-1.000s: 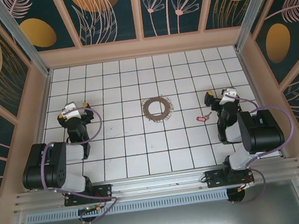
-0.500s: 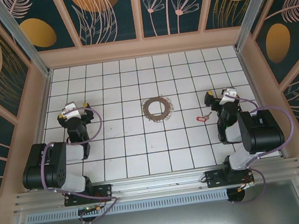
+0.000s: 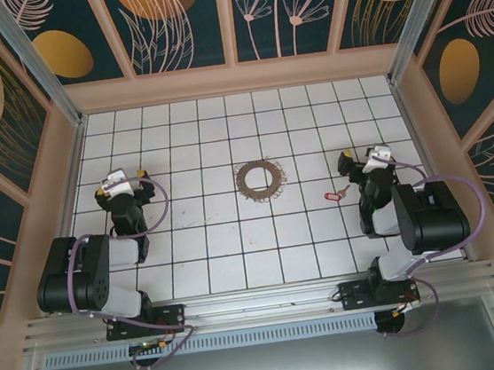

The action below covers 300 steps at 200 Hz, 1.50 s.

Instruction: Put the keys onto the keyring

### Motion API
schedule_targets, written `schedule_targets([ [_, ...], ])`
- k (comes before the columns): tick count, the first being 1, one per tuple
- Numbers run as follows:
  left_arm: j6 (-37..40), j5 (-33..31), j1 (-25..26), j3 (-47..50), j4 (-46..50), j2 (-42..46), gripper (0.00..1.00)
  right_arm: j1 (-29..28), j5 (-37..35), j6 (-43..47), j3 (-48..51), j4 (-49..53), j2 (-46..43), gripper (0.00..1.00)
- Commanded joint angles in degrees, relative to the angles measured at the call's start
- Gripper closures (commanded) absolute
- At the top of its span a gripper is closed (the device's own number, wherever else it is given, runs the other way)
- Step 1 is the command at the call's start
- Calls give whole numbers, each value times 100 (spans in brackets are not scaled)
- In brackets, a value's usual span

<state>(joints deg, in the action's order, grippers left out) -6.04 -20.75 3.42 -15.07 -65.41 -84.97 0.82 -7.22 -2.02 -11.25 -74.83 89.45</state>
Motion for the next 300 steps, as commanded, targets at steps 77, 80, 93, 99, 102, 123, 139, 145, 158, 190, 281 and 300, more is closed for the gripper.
schedule_targets([
  [77, 24, 79, -28, -79, -201, -20, 1, 19, -9, -70, -3, -303, -7, 1],
  [80, 24, 72, -28, -83, -201, -16, 1, 21, -8, -70, -1, -303, -14, 1],
  [93, 24, 74, -26, -79, -201, -20, 1, 23, -12, -72, -6, -303, -9, 1],
  [99, 20, 73, -26, -92, -192, -29, 1, 16, -8, -70, -3, -299, -13, 1],
  [102, 15, 74, -26, -93, -194, -29, 1, 23, -11, -70, -1, -299, -13, 1],
  [123, 23, 82, -26, -93, -192, -20, 1, 19, -7, -70, -2, -303, -12, 1],
  [139, 24, 81, -27, -82, -198, -22, 1, 12, -16, -68, -3, -302, -9, 1],
  [145, 19, 78, -26, -83, -200, -12, 1, 14, -19, -63, -1, -305, -13, 1],
  [158, 28, 87, -26, -75, -209, -12, 1, -11, -100, -53, 3, -317, -7, 1],
  [190, 160, 358, -26, -257, 216, 87, 1, -30, -245, -88, -1, -212, -139, 1],
  [281, -477, 397, -17, -792, 2691, 1632, 1, -594, -786, 439, -126, 800, -1272, 1],
  [300, -745, 735, 25, -1231, 3502, 1775, 1, -783, -1416, 20, -527, 1921, -1744, 1],
])
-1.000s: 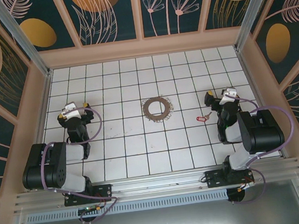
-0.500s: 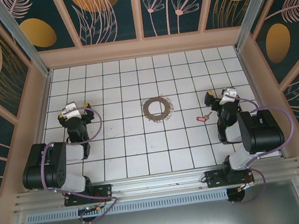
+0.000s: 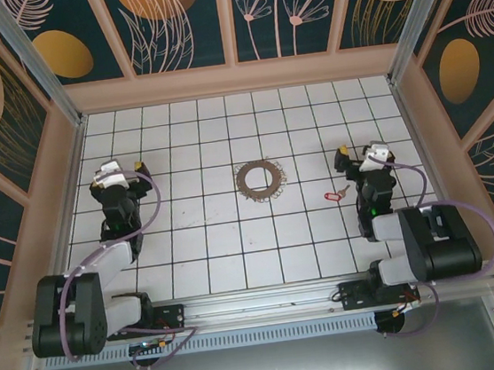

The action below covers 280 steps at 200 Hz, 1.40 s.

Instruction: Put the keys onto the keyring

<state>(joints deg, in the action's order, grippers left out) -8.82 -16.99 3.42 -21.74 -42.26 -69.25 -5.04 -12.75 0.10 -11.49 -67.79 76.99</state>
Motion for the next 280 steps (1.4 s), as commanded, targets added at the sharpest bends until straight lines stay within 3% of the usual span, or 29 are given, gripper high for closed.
schedule_targets([
  [1, -491, 370, 26, -584, 1226, 207, 1, -198, -884, -237, -543, 1308, -530, 1],
  [33, -1106, 1316, 62, -1064, 2282, 588, 2, -236, -814, -1412, -1551, 3829, -966, 1],
  [58, -1349, 2385, 236, -1541, 2989, 798, 1, -469, -528, -1774, -1813, 4520, -1099, 1],
  [87, -1368, 2769, 856, -2233, 4069, 555, 1, -836, -279, -1913, -2177, 5217, -979, 1],
  [105, -1413, 3094, 1235, -2329, 4227, 389, 1, -1070, -114, -1886, -2337, 5546, -871, 1],
  [173, -1526, 2526, 2685, -2819, 4595, -570, 1, -1215, 1470, -1623, -2051, 5449, -818, 1],
  [229, -1926, 2336, 2914, -3267, 4629, -1439, 4, -1223, 2328, -1053, -3227, 6195, 375, 14],
  [252, -2096, 2269, 2927, -3232, 4534, -1499, 6, -1244, 2401, -893, -3755, 6507, 922, 19],
  [280, -2132, 2214, 2921, -3195, 4499, -1490, 6, -1393, 2354, -620, -4452, 6890, 1530, 31],
])
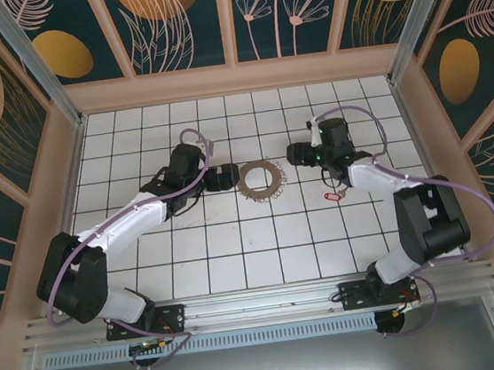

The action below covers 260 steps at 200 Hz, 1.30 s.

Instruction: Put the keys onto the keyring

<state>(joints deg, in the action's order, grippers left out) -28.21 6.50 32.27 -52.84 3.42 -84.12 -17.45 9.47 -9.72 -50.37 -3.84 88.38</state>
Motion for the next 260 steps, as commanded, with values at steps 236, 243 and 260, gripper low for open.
schedule_targets([
  [236, -137, -307, 43, 264, -201, 384, 4, -741, 325, 796, -3250, 1896, 3132, 70],
  [243, -140, -307, 46, 265, -201, 383, 4, -742, 342, 804, -3250, 1913, 3145, 71],
  [260, -143, -325, 45, 257, -201, 369, 4, -764, 344, 813, -3252, 1913, 3166, 72],
])
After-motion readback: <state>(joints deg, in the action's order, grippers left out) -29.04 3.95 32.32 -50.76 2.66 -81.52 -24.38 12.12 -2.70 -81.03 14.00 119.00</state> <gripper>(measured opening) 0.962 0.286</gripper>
